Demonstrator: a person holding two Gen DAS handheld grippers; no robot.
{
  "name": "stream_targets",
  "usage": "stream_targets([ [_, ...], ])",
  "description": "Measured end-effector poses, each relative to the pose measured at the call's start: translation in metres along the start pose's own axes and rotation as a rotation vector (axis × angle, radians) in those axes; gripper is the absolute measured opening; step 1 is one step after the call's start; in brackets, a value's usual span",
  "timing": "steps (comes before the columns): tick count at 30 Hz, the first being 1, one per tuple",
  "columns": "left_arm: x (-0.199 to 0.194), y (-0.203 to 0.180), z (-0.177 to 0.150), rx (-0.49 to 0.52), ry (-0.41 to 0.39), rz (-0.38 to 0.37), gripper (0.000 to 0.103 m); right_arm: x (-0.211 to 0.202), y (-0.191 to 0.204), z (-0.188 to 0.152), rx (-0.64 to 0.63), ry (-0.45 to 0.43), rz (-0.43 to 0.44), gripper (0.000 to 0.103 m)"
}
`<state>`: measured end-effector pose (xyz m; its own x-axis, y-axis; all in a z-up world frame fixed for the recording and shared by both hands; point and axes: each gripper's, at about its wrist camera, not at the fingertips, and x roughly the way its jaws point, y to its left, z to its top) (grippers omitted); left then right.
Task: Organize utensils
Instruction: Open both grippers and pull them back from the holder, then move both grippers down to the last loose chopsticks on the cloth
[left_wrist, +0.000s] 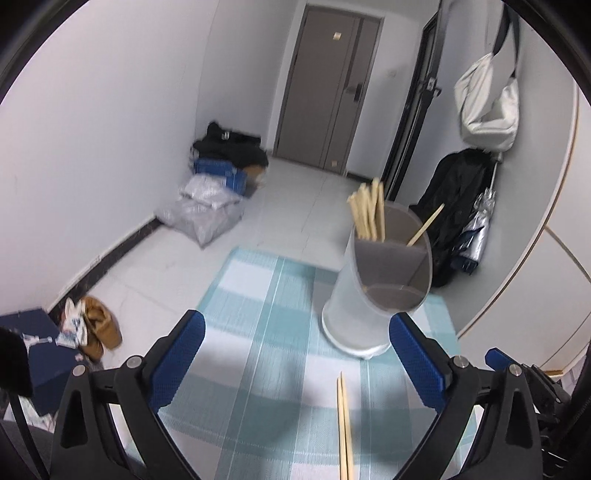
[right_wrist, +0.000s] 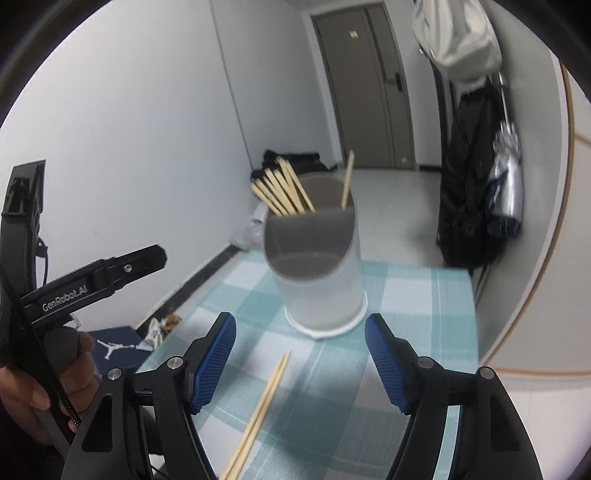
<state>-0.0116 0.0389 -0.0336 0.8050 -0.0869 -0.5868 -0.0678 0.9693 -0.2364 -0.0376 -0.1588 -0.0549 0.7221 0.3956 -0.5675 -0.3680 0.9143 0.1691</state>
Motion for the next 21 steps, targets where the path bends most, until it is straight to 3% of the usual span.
stream_targets([
  [11, 0.019, 0.011, -0.008, 0.022, 0.122, 0.022, 0.098, 0.057, -0.008, -0.027, 0.012, 0.226, -0.051, 0.072],
  [21, 0.030, 0.014, -0.002, 0.023, 0.133, 0.047, 0.098, 0.100, -0.002, -0.040, 0.007, 0.369, -0.050, 0.072],
])
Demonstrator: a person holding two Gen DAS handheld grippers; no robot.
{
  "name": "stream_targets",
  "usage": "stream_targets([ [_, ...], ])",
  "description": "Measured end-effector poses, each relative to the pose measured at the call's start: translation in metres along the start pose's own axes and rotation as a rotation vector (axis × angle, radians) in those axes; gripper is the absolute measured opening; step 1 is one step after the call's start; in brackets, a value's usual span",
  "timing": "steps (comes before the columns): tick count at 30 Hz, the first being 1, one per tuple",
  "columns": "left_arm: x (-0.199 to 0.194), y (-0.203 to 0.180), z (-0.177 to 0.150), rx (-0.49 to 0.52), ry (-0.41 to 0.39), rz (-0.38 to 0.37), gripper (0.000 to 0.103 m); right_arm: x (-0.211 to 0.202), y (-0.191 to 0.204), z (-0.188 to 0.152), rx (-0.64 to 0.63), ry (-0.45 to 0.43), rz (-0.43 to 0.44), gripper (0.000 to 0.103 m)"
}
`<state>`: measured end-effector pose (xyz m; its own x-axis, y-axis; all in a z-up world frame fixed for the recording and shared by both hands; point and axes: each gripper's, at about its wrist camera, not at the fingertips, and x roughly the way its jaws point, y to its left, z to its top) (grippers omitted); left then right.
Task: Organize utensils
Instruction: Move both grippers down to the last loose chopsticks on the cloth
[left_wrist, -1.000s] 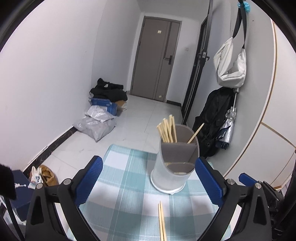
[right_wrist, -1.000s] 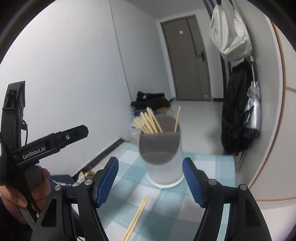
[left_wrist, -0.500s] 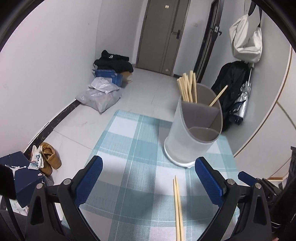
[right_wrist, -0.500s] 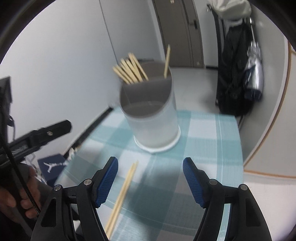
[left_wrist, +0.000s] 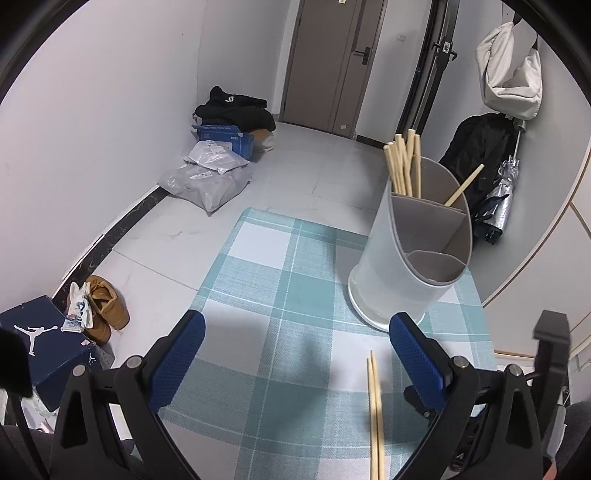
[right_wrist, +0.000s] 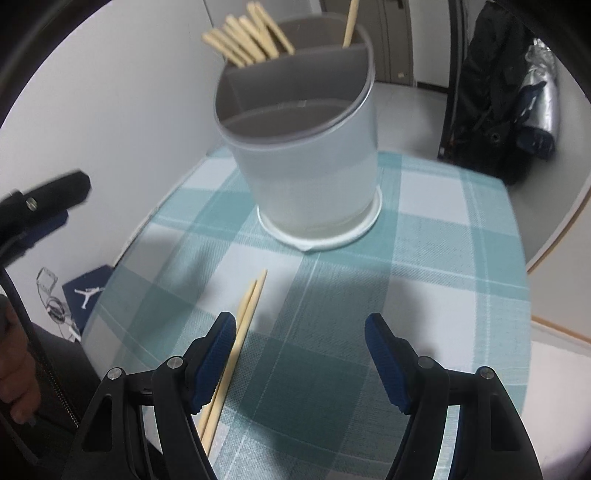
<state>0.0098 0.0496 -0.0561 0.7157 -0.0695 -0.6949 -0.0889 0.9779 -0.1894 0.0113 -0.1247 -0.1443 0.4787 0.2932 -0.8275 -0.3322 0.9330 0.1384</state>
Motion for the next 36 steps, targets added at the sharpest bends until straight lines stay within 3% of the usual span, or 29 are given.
stream_targets([
  [8, 0.007, 0.015, 0.005, -0.055, 0.021, 0.016, 0.098, 0.022, 0.014, -0.003, -0.053, 0.066, -0.010, 0.064],
  [10, 0.008, 0.018, 0.006, -0.072, 0.024, 0.020, 0.098, 0.025, 0.019, -0.003, -0.071, 0.075, -0.011, 0.058],
  [14, 0.010, 0.023, 0.006, -0.096, 0.035, 0.026, 0.098, 0.027, 0.030, -0.003, -0.121, 0.079, -0.057, 0.057],
  [16, 0.011, 0.024, 0.006, -0.102, 0.040, 0.030, 0.098, 0.029, 0.035, -0.003, -0.135, 0.080, -0.055, 0.047],
  [27, 0.011, 0.031, 0.008, -0.129, 0.042, 0.038, 0.098, 0.029, 0.049, 0.001, -0.149, 0.109, -0.106, 0.030],
  [36, 0.013, 0.040, 0.008, -0.157, 0.052, 0.044, 0.098, 0.038, 0.057, 0.001, -0.162, 0.112, -0.118, 0.027],
])
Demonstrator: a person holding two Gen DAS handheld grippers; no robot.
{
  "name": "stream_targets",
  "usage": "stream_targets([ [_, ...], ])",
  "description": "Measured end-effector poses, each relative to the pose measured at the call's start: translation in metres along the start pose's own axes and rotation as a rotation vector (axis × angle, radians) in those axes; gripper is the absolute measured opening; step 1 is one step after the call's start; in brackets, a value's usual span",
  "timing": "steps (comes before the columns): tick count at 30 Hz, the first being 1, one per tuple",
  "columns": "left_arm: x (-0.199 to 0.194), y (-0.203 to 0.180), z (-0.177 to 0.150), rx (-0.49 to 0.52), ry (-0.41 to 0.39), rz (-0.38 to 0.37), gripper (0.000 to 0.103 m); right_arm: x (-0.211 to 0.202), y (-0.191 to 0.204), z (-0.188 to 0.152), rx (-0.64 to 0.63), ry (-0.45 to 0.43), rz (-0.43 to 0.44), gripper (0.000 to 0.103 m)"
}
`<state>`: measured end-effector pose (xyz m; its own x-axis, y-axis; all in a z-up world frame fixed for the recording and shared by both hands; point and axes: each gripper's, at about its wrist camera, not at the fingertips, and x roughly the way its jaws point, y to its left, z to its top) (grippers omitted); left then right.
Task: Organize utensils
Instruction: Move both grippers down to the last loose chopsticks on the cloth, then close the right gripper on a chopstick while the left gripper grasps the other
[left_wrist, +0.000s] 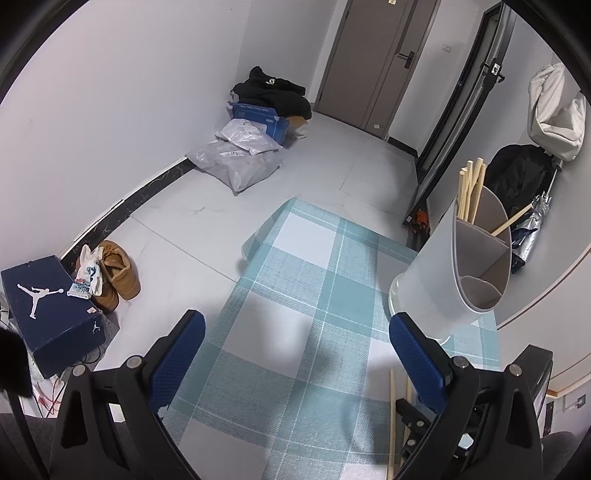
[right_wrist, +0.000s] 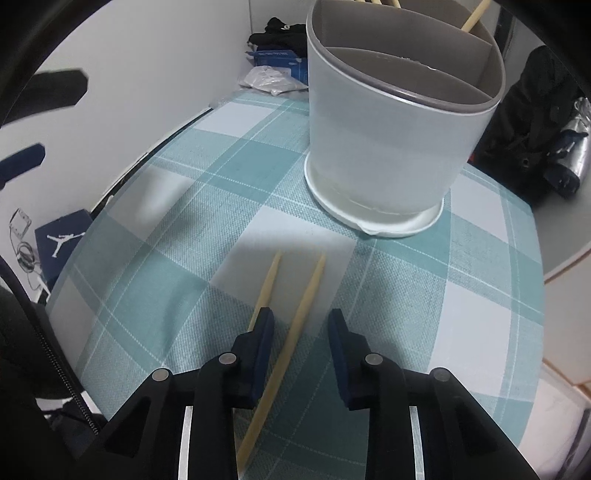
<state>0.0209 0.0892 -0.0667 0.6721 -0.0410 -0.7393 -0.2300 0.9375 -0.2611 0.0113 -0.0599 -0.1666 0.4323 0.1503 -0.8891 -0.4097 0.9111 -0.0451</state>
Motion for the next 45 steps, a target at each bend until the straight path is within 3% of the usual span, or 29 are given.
stream_targets([
  [3, 0.001, 0.003, -0.001, -0.009, 0.008, 0.002, 0.098, 0.002, -0.002, 0.004, -0.002, -0.003, 0.012, 0.009],
  [6, 0.002, 0.005, 0.000, -0.018, 0.013, 0.002, 0.098, 0.003, -0.016, 0.006, 0.044, 0.017, 0.075, 0.005],
  [11, 0.002, 0.004, 0.000, -0.028, 0.018, -0.012, 0.098, -0.005, -0.029, 0.000, 0.052, 0.040, 0.096, 0.005],
  [16, 0.002, 0.003, -0.002, -0.012, 0.012, -0.008, 0.098, 0.000, -0.026, 0.001, -0.008, 0.054, 0.062, 0.007],
  [23, 0.012, 0.007, -0.008, 0.003, 0.036, 0.033, 0.098, 0.012, -0.014, 0.014, -0.037, 0.012, 0.038, 0.012],
  [26, 0.018, 0.007, -0.011, 0.013, 0.070, 0.027, 0.098, 0.011, -0.014, 0.015, -0.029, -0.008, 0.043, 0.009],
  [27, 0.021, 0.006, -0.013, 0.017, 0.091, 0.018, 0.098, 0.012, -0.018, 0.016, -0.012, -0.012, 0.060, 0.004],
  [31, 0.031, -0.004, -0.021, 0.029, 0.165, -0.037, 0.098, 0.012, -0.042, 0.019, 0.135, -0.016, 0.165, 0.004],
  [39, 0.050, -0.051, -0.040, 0.164, 0.304, -0.101, 0.098, -0.014, -0.115, 0.005, 0.493, -0.120, 0.382, 0.004],
  [45, 0.067, -0.081, -0.056, 0.260, 0.391, -0.066, 0.082, -0.031, -0.143, -0.014, 0.599, -0.165, 0.457, 0.004],
])
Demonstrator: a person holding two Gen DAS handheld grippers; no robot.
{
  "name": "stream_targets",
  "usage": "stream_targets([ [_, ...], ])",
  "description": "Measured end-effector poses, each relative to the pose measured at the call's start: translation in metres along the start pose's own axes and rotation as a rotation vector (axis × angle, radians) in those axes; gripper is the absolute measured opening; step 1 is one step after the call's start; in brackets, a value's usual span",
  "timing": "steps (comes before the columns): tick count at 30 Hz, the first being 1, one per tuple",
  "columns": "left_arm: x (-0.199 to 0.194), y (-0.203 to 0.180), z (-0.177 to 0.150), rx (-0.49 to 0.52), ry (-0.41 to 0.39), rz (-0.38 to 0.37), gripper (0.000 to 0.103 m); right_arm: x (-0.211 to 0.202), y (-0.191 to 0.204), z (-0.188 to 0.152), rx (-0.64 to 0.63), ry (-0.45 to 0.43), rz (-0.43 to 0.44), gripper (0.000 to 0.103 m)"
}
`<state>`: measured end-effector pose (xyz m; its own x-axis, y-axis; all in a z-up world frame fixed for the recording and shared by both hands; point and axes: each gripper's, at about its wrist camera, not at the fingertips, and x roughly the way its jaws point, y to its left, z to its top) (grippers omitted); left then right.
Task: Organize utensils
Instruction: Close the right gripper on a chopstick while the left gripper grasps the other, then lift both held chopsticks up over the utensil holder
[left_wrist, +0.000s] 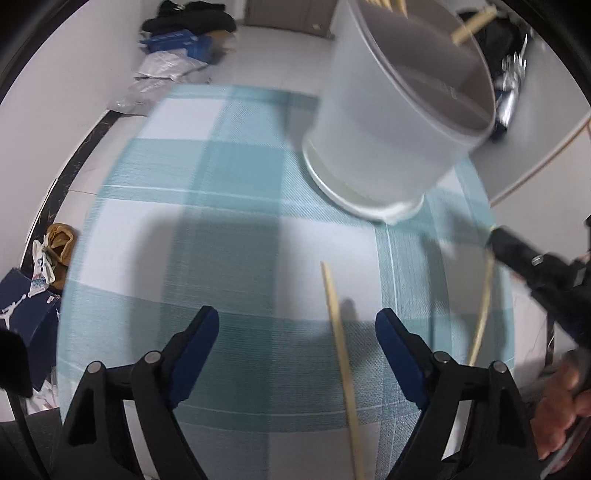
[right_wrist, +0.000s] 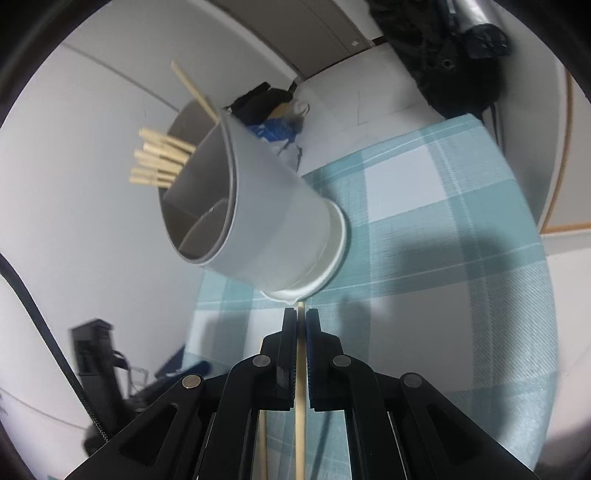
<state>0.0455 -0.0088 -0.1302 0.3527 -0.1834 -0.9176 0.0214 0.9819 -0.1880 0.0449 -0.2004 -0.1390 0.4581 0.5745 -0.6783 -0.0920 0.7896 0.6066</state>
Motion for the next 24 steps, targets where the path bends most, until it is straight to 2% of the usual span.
stream_targets([
  [1, 0.004, -0.002, 0.001, 0.008, 0.008, 0.019, 0.073, -0.003, -0.001, 0.000, 0.004, -0.007, 0.002, 0.004],
  [3, 0.005, -0.008, 0.001, 0.023, 0.000, 0.059, 0.065, -0.010, -0.005, 0.000, 0.010, -0.021, 0.006, 0.004],
  [7, 0.004, -0.017, 0.002, 0.054, -0.018, 0.142, 0.032, -0.022, -0.004, 0.001, 0.007, -0.046, 0.016, 0.004],
  [8, 0.004, -0.019, 0.002, 0.053, -0.022, 0.128, 0.019, -0.029, -0.005, 0.005, 0.002, -0.051, 0.017, 0.004],
  [10, 0.003, -0.022, 0.003, 0.049, -0.019, 0.112, 0.004, -0.034, -0.004, 0.006, -0.014, -0.060, 0.014, 0.004],
  [13, 0.005, -0.028, 0.002, 0.061, -0.045, 0.114, 0.002, -0.040, -0.003, 0.007, -0.039, -0.071, 0.004, 0.004],
  [16, -0.005, -0.024, 0.005, 0.025, -0.091, 0.056, 0.002, -0.043, 0.000, 0.008, -0.066, -0.090, -0.011, 0.004],
  [20, -0.034, -0.017, 0.005, -0.012, -0.199, 0.011, 0.002, -0.051, 0.007, 0.005, -0.105, -0.119, -0.023, 0.004],
  [24, -0.075, -0.010, -0.001, -0.028, -0.342, -0.035, 0.002, -0.058, 0.016, 0.001, -0.144, -0.151, -0.027, 0.004],
])
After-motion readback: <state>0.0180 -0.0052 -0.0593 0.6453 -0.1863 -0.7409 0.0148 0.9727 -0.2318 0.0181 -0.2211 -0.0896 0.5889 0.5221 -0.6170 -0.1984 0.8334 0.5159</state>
